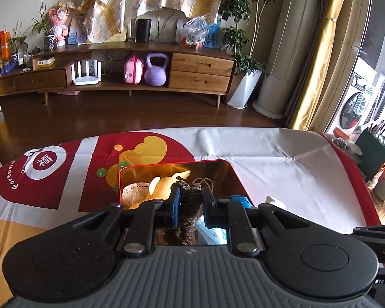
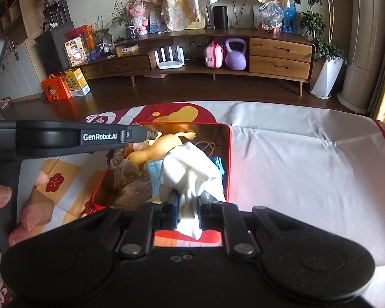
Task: Organize soft objects
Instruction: 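Lower the bracelet and cloth into the tin and open both grippers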
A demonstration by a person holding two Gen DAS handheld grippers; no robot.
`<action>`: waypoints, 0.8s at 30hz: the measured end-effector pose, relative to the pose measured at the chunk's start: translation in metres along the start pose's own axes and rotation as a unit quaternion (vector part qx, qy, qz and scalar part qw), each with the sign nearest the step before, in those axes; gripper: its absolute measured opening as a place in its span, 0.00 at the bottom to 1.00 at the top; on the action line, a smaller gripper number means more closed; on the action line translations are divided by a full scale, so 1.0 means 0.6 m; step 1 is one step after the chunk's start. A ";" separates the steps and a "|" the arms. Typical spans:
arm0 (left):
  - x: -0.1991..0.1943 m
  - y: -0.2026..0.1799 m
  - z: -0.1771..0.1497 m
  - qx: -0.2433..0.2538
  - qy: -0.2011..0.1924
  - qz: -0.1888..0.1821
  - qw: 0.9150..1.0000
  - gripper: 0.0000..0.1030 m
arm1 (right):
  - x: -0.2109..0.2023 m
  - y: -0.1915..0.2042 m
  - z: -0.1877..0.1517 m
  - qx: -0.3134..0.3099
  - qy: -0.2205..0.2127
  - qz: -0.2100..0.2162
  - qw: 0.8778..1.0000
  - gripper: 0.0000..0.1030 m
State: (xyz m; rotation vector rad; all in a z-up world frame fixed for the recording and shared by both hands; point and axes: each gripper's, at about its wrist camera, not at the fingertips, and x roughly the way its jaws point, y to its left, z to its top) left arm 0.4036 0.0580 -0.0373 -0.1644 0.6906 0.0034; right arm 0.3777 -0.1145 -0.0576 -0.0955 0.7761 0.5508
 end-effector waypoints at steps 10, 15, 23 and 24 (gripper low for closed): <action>0.067 0.011 -0.016 0.000 0.019 0.011 1.000 0.17 | 0.053 -0.005 -0.003 -0.001 0.016 0.005 1.000 0.12; 0.088 0.016 -0.030 -0.003 0.033 0.017 0.999 0.17 | 0.067 -0.011 -0.004 0.005 0.020 0.005 1.000 0.12; 0.110 0.022 -0.050 -0.007 0.051 0.018 0.999 0.17 | 0.086 -0.007 -0.005 -0.004 0.026 -0.004 1.000 0.13; 0.113 0.024 -0.053 -0.006 0.055 0.019 0.998 0.17 | 0.087 -0.005 -0.005 -0.005 0.027 -0.004 1.000 0.13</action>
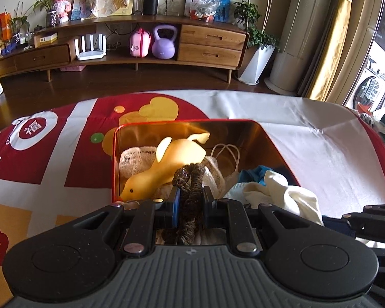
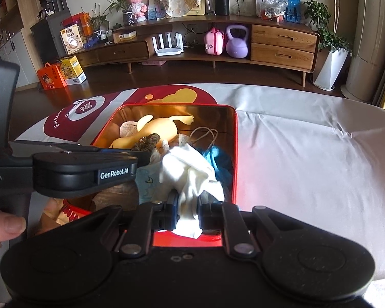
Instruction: Organize soft objects
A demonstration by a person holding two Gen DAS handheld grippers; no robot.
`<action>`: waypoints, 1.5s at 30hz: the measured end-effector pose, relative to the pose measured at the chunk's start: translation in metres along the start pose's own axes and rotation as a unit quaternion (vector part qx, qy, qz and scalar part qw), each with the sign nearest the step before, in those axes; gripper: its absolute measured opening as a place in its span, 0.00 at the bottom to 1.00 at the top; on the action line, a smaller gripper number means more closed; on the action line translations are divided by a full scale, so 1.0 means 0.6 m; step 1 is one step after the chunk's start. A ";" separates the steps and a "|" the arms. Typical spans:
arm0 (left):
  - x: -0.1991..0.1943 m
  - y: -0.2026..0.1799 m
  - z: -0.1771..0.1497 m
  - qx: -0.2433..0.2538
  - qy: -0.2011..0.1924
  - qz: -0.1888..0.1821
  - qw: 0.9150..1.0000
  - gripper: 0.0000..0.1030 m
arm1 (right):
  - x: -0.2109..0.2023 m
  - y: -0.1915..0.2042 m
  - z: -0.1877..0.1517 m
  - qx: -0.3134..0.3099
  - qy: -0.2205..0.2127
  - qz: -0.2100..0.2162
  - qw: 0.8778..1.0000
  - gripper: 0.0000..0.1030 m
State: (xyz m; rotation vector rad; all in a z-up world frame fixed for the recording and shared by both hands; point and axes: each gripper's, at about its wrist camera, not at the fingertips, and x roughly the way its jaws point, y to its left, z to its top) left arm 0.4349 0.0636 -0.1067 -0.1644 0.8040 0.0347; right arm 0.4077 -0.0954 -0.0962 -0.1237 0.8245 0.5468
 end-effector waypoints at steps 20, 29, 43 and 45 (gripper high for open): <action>-0.043 0.015 -0.008 -0.023 -0.002 -0.009 1.000 0.22 | -0.035 0.009 -0.003 -0.006 -0.011 -0.001 1.000 0.36; -0.099 0.005 -0.019 -0.004 -0.021 -0.011 1.000 0.23 | -0.088 0.009 -0.012 -0.001 -0.037 0.010 0.999 0.50; -0.202 -0.013 -0.051 0.019 -0.068 -0.010 0.997 0.69 | -0.177 0.012 -0.036 0.006 -0.088 0.018 0.996 0.65; -0.217 -0.014 -0.057 0.019 -0.073 -0.014 0.997 0.69 | -0.189 0.014 -0.041 0.006 -0.094 0.018 0.995 0.70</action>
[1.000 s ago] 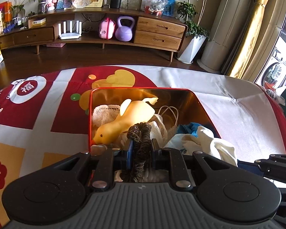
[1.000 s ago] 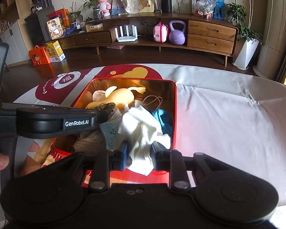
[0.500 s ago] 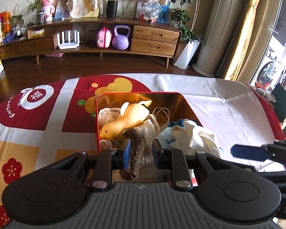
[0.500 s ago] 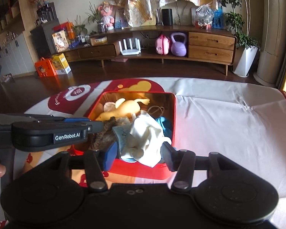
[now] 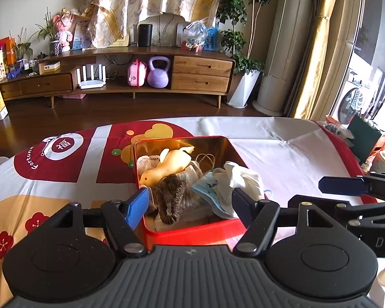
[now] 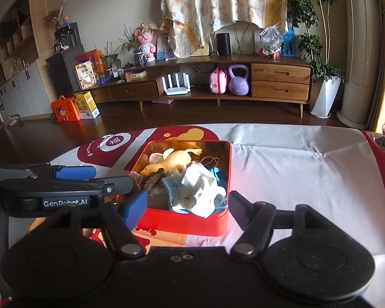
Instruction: Organize soft objects
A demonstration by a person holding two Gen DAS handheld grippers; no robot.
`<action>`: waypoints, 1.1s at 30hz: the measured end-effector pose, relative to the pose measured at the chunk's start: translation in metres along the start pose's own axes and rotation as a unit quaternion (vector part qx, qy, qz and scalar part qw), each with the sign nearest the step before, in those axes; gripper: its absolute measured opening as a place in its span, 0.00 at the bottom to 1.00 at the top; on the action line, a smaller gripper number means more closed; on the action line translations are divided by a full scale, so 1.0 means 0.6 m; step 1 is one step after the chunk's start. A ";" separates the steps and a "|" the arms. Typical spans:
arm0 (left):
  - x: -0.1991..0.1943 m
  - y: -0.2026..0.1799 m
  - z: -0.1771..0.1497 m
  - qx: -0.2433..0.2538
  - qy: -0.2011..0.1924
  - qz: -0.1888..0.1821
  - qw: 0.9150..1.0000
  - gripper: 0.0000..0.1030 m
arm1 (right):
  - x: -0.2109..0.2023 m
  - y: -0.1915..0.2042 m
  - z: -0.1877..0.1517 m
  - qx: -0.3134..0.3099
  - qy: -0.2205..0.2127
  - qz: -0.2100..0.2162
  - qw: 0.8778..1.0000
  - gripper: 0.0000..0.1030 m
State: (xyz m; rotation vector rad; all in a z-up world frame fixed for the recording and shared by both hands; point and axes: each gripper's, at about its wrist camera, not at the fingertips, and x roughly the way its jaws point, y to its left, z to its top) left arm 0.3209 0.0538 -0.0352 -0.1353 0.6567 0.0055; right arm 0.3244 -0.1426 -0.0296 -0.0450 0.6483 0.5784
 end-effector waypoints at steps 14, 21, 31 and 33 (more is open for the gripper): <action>-0.097 -0.015 -0.042 -0.012 -0.017 -0.018 1.000 0.83 | -0.077 0.025 -0.033 -0.021 -0.037 -0.003 0.999 0.95; -0.139 -0.019 -0.064 -0.011 -0.030 -0.030 0.999 0.85 | -0.107 0.025 -0.045 -0.014 -0.057 -0.011 0.998 1.00; -0.186 -0.025 -0.093 -0.004 -0.047 -0.035 0.998 0.99 | -0.134 0.023 -0.077 0.009 -0.064 -0.009 0.998 1.00; -0.193 -0.028 -0.098 0.001 -0.049 -0.032 0.998 0.99 | -0.138 0.027 -0.081 0.006 -0.065 -0.008 0.998 1.00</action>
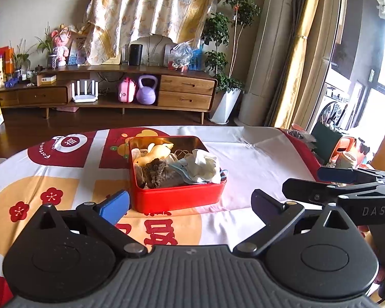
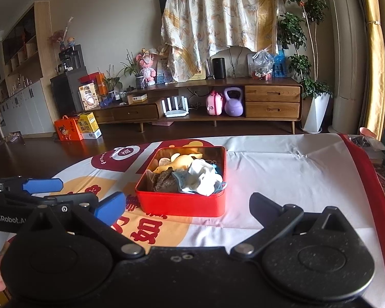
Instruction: Organize soft objects
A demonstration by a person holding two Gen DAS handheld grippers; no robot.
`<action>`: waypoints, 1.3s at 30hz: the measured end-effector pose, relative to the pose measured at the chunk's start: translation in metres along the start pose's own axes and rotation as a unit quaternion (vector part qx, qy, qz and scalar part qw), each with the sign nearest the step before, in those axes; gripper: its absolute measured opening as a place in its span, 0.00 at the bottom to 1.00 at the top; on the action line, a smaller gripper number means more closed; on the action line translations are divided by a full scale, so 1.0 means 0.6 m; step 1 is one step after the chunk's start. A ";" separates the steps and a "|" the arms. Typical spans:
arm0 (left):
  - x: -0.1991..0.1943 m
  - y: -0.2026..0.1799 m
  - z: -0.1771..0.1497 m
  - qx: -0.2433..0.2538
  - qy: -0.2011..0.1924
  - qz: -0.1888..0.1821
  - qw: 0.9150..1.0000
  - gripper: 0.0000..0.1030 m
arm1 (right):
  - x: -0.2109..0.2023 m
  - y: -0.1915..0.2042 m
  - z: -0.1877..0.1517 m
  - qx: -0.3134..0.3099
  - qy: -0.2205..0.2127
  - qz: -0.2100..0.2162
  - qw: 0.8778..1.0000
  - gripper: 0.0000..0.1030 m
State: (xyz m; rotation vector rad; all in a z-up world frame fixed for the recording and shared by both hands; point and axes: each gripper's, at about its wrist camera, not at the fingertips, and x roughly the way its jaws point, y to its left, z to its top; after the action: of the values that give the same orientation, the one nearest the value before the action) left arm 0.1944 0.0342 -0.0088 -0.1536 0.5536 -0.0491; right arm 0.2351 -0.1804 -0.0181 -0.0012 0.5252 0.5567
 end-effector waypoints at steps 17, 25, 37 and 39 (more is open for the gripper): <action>-0.047 -0.010 -0.028 0.018 -0.011 0.017 1.000 0.99 | -0.024 0.012 -0.030 0.002 -0.002 0.013 1.000 1.00; -0.052 -0.013 -0.034 0.016 -0.007 0.010 1.000 0.99 | -0.027 0.010 -0.039 0.008 0.003 0.011 1.000 1.00; -0.057 -0.014 -0.036 0.017 -0.007 0.016 1.000 0.99 | -0.029 0.012 -0.046 0.008 0.004 0.014 1.000 1.00; -0.058 -0.015 -0.036 0.017 -0.007 0.016 1.000 0.99 | -0.029 0.012 -0.045 0.008 0.004 0.014 1.000 1.00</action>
State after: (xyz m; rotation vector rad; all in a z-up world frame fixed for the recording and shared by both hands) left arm 0.1532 0.0257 -0.0077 -0.1122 0.5415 -0.0262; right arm 0.2061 -0.1871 -0.0326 0.0201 0.5385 0.5801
